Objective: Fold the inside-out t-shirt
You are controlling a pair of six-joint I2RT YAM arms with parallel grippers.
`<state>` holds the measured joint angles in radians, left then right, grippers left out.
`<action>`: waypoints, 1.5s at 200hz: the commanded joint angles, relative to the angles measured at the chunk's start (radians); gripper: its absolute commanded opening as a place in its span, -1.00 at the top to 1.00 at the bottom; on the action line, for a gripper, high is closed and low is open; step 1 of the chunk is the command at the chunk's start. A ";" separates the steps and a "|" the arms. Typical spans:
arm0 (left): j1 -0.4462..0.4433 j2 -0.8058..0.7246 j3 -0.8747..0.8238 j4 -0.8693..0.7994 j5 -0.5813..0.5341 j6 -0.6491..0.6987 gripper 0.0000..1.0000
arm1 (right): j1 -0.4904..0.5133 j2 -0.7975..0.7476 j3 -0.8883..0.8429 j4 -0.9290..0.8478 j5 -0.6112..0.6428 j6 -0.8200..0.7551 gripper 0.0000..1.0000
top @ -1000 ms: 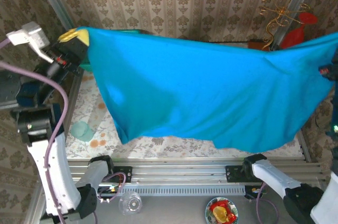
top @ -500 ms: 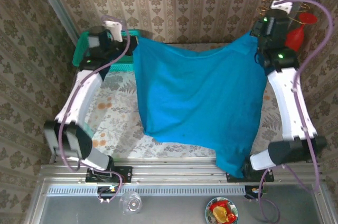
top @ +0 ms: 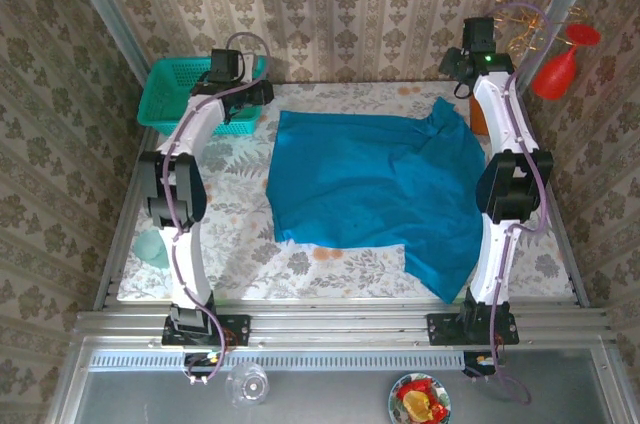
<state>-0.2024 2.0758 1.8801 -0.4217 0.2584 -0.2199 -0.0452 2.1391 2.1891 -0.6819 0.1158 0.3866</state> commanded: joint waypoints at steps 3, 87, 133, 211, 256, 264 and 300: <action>-0.038 -0.136 -0.090 -0.023 0.039 -0.036 0.17 | 0.005 -0.077 -0.097 -0.046 -0.164 0.027 -0.10; -0.248 -0.239 -0.628 0.103 0.059 -0.163 0.46 | 0.004 -0.169 -0.480 0.032 -0.303 0.045 -0.19; -0.239 -0.192 -0.724 0.074 -0.001 -0.186 0.48 | 0.001 -0.233 -0.596 0.037 -0.269 0.027 -0.35; -0.088 -0.375 -1.020 0.083 -0.090 -0.212 0.49 | -0.041 -0.208 -0.595 0.033 -0.317 0.028 -0.55; -0.065 -0.441 -1.079 0.117 -0.063 -0.219 0.47 | -0.062 -0.144 -0.652 0.100 -0.558 0.058 -0.56; -0.065 -0.441 -1.075 0.117 -0.058 -0.220 0.47 | -0.065 -0.128 -0.658 0.107 -0.586 0.061 -0.56; -0.059 -0.430 -1.061 0.107 -0.057 -0.217 0.47 | -0.106 -0.055 -0.670 0.074 -0.506 0.097 -0.53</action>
<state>-0.2729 1.6321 0.8303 -0.2577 0.2192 -0.4202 -0.1162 2.0384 1.5452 -0.5900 -0.3973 0.4404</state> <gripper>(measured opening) 0.266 0.767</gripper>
